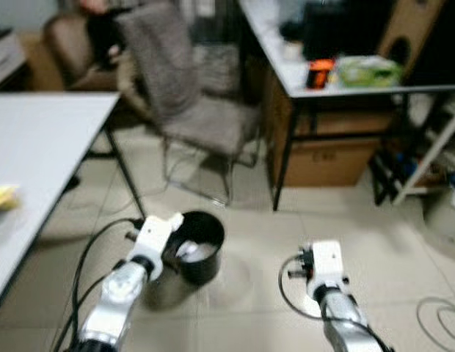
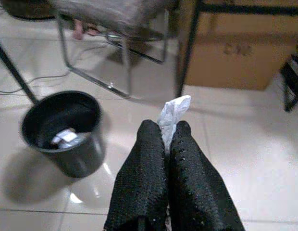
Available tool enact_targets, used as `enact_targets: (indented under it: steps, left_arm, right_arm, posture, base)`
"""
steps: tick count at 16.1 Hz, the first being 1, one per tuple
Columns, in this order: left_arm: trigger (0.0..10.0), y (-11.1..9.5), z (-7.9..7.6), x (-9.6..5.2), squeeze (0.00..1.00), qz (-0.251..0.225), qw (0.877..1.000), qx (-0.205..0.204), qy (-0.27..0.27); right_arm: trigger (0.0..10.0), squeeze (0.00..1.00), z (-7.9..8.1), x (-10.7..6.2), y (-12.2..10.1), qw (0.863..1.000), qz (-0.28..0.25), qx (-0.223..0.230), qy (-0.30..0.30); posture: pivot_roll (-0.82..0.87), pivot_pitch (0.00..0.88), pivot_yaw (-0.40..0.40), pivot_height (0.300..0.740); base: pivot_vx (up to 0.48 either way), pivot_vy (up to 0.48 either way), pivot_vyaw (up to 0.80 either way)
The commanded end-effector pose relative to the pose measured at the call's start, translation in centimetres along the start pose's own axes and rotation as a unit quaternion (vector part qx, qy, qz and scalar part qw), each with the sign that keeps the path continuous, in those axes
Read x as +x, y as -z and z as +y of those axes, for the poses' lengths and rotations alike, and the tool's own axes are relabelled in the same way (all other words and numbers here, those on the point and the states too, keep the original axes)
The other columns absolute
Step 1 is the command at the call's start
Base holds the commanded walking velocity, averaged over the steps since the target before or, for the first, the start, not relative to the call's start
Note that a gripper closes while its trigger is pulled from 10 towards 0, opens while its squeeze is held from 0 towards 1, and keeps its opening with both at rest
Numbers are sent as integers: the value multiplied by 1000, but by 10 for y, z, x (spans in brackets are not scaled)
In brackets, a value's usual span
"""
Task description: Picking trash to rubbish bin
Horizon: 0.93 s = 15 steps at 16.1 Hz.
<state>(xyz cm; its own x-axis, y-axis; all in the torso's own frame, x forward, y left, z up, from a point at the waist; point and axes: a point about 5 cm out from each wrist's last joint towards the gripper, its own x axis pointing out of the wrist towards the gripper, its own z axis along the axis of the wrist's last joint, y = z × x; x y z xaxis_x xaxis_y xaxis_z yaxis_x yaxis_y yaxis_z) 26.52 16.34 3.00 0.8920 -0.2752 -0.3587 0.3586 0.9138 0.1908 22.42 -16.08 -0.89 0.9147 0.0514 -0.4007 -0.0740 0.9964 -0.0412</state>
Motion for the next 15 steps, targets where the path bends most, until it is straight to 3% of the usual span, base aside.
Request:
enact_targets:
  steps: [1,3,8,15]
  left_arm:
    - [10000,4,1,-4,0,7,1000,-8,4]
    - [10000,7,-3,-7,0,9,1000,-3,14]
    - [10000,8,-8,-5,0,10,1000,-2,16]
    - [10000,4,-2,-2,0,6,1000,-6,4]
  right_arm:
    - [10000,0,3,1,-9,1000,-17,-16,-12]
    - [10000,0,6,-1,-9,999,-17,-20,-19]
    - [10000,0,2,0,-15,999,-24,-37,-25]
    - [10000,0,5,8,-23,998,-23,-31,-49]
  posture:
    - [-52,0,55,740]
    - [-57,0,46,740]
    - [-78,0,27,740]
    - [-61,0,23,740]
  base:
    - [394,0,0]
    - [392,0,0]
    - [392,0,730]
    - [391,0,0]
